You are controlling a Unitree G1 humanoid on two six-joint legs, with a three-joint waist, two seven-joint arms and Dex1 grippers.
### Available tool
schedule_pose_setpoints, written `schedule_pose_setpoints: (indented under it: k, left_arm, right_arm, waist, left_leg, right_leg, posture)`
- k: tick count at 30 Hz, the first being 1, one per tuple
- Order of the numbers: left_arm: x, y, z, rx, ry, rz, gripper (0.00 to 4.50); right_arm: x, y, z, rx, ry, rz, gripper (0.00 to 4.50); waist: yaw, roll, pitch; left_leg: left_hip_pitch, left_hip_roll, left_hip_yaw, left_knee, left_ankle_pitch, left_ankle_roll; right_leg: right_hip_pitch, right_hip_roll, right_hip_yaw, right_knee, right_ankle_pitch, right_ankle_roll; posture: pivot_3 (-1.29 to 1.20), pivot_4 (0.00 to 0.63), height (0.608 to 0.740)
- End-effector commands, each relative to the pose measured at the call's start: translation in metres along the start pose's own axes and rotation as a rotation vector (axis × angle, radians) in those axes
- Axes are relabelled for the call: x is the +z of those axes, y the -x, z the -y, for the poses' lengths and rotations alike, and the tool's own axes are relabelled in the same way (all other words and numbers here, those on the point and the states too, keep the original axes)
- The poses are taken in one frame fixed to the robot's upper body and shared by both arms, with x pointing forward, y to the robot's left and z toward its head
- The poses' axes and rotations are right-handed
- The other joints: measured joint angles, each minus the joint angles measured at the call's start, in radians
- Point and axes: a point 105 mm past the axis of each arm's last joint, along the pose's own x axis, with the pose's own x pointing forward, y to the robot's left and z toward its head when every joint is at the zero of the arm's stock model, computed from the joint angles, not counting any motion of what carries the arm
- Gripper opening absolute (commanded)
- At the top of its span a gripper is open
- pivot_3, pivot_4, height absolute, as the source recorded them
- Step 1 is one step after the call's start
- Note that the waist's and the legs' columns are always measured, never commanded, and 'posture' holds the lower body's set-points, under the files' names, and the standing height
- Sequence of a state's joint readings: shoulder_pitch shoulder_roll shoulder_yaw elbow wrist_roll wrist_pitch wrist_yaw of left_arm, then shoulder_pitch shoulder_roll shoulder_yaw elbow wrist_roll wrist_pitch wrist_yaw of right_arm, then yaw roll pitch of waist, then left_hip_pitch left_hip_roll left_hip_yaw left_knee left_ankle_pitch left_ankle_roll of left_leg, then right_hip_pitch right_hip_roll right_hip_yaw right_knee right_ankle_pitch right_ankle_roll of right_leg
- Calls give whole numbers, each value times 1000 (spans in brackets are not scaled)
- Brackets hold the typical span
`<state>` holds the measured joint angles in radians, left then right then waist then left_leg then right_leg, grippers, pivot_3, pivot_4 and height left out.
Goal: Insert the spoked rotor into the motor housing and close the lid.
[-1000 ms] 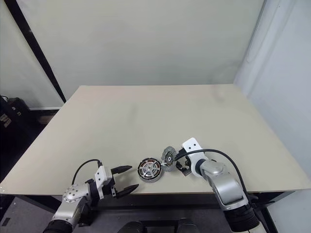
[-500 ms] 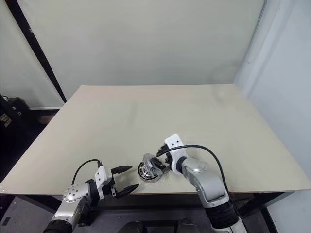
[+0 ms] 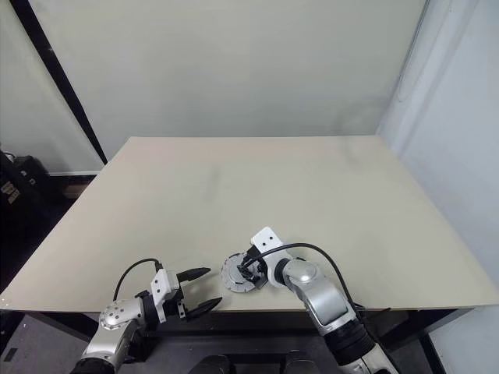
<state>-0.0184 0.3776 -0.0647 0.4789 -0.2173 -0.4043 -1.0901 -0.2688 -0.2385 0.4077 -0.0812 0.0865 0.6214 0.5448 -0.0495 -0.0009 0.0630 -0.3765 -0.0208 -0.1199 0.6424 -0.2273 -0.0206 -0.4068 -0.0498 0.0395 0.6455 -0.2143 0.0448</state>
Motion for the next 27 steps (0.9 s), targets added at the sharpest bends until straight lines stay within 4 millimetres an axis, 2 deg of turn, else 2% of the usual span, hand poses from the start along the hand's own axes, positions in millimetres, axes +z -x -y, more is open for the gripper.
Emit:
schedule_pose_setpoints:
  k: [1, 4, 10, 26, 27]
  left_arm:
    - [11, 0, -6, 16, -36, 34, 4500]
    - [12, 2, -7, 13, -40, 31, 4500]
    - [13, 3, -7, 16, -43, 29, 4500]
    - [12, 9, -7, 27, -45, 14, 4500]
    - [12, 9, -7, 27, -46, 14, 4500]
  right_arm:
    - [22, 11, -4, 159, 79, 80, 4472]
    - [16, 17, -6, 278, 111, 45, 4472]
    - [6, 13, -3, 358, 153, -11, 4472]
    - [4, -13, 2, 356, 205, 9, 4472]
    - [4, -14, 4, 340, 194, 16, 4123]
  waist:
    - [0, 0, 0]
    - [0, 0, 0]
    - [0, 0, 0]
    - [0, 0, 0]
    - [0, 0, 0]
  left_leg:
    - [0, 0, 0, 0, 0, 0]
    - [0, 0, 0, 0, 0, 0]
    - [0, 0, 0, 0, 0, 0]
    - [1, 0, 0, 0, 0, 0]
    - [1, 0, 0, 0, 0, 0]
  right_leg:
    - [0, 0, 0, 0, 0, 0]
    - [0, 0, 0, 0, 0, 0]
    - [0, 0, 0, 0, 0, 0]
    - [0, 0, 0, 1, 0, 0]
    - [0, 0, 0, 1, 0, 0]
  posture:
    - [0, 0, 740]
    - [0, 0, 740]
    - [0, 0, 740]
    - [0, 0, 740]
    - [0, 0, 740]
